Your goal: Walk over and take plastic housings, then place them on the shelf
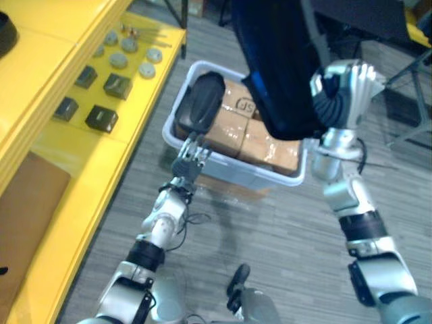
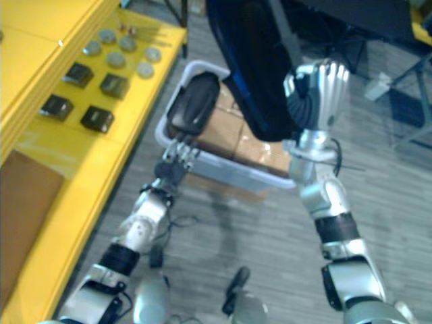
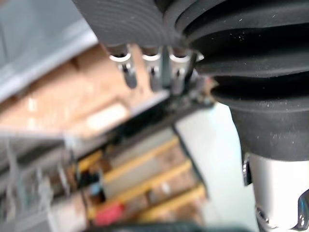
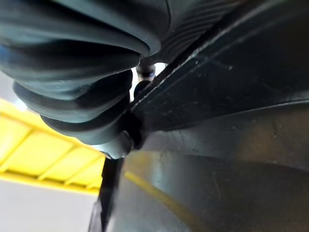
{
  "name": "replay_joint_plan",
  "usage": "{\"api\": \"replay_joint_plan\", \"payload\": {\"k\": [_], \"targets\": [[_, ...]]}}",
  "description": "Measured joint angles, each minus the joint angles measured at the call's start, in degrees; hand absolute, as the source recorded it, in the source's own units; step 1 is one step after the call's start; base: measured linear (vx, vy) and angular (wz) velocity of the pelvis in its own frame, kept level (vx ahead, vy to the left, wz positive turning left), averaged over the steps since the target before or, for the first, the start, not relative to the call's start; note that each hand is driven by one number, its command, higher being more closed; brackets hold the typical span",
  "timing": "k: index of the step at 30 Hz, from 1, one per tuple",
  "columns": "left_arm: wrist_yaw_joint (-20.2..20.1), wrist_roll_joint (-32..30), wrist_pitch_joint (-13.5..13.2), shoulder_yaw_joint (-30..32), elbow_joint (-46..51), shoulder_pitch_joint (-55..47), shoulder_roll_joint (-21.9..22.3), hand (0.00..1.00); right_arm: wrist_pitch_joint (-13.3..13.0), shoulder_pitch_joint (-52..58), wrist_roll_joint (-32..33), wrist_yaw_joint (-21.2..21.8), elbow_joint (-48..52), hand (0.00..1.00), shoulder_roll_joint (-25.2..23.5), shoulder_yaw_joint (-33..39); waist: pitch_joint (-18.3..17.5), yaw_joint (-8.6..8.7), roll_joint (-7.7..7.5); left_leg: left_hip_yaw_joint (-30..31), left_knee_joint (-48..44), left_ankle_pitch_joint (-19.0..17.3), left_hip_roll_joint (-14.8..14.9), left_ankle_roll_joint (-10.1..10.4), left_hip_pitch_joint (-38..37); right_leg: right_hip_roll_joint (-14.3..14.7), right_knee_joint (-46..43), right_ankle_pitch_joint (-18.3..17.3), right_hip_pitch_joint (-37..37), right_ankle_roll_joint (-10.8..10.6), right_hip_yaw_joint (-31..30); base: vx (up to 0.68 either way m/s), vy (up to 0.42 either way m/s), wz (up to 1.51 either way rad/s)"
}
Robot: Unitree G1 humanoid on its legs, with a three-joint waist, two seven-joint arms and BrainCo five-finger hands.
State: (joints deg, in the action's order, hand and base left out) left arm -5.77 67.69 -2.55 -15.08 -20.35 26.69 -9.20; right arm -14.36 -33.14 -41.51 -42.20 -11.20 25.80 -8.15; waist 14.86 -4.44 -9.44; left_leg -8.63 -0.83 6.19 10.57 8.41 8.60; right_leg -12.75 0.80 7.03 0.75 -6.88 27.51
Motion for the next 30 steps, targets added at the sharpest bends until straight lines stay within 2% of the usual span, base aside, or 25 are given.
{"api": "replay_joint_plan", "payload": {"k": [2, 3, 5, 12, 18, 21, 30], "targets": [[-1.9, 0.0, -2.1, -0.4, 0.0, 0.1, 1.3, 0.0, -1.0, 2.1, -0.2, 0.6, 1.0, 1.0, -0.8, 0.0, -1.3, 0.37, 0.35, -0.2, 2.0, 0.8, -0.1, 0.1, -1.8, 0.0, 0.1, -0.2, -0.9, -0.1, -0.1, 0.04, -0.018, -0.07], [-2.4, 0.0, -3.7, -1.2, 0.0, 0.1, 1.8, 0.0, -1.3, 3.3, -0.9, 1.0, 1.8, 1.0, -1.4, 0.0, -2.2, 0.41, 0.46, -0.6, 3.0, 1.1, -0.1, 0.2, -2.9, 0.0, 0.2, -0.4, -1.2, -0.3, -0.3, 0.02, -0.01, -0.06], [-2.4, 0.0, -5.3, -1.9, 0.0, 0.1, 2.4, 0.0, -2.1, 3.8, -1.4, 1.6, 1.8, 1.0, -1.6, -0.7, -2.9, 0.52, 0.42, -1.1, 4.6, 1.7, -0.2, 0.3, -4.7, 0.1, 0.2, -0.6, -1.9, -0.6, -0.7, 0.02, -0.015, -0.09], [-1.7, -0.5, -7.2, -3.8, -0.1, 0.1, 3.6, 0.0, -6.1, 5.0, -2.1, 3.9, 1.8, 1.0, -2.2, -2.7, -4.7, 0.93, 0.41, -1.2, 5.4, 2.2, -0.3, 0.3, -6.5, 0.0, 0.2, -0.9, -3.2, -0.9, -0.9, 0.0, -0.001, 0.0], [0.9, -3.6, -6.9, -4.2, -2.6, 0.0, 5.1, 0.0, -9.9, 5.9, -2.3, 4.8, 1.8, 1.0, -3.4, -4.6, -7.2, 1.86, 0.52, -1.1, 5.5, 2.2, -0.4, 0.3, -6.8, 0.0, 0.9, -0.8, -3.9, -1.1, -0.7, 0.0, 0.0, 0.0], [2.8, -7.7, -5.2, -5.1, -3.6, 0.0, 5.8, 0.0, -12.0, 5.9, -2.3, 5.1, 2.0, 1.0, -4.1, -5.1, -7.3, 2.02, 0.57, -1.1, 5.5, 2.2, -0.4, 0.3, -7.4, 0.0, 1.0, -0.7, -4.6, -1.2, -0.8, 0.0, 0.0, 0.0], [1.6, -6.7, -4.6, -6.4, -5.3, -1.4, 6.3, 0.0, -13.1, 6.6, -2.2, 9.7, 4.1, 1.0, -4.6, -7.3, -8.6, 2.06, 1.12, -1.1, 5.5, 2.2, -0.6, 0.3, -7.5, 0.0, 1.8, -0.4, -4.9, -1.7, -0.8, 0.0, 0.0, 0.0]]}}
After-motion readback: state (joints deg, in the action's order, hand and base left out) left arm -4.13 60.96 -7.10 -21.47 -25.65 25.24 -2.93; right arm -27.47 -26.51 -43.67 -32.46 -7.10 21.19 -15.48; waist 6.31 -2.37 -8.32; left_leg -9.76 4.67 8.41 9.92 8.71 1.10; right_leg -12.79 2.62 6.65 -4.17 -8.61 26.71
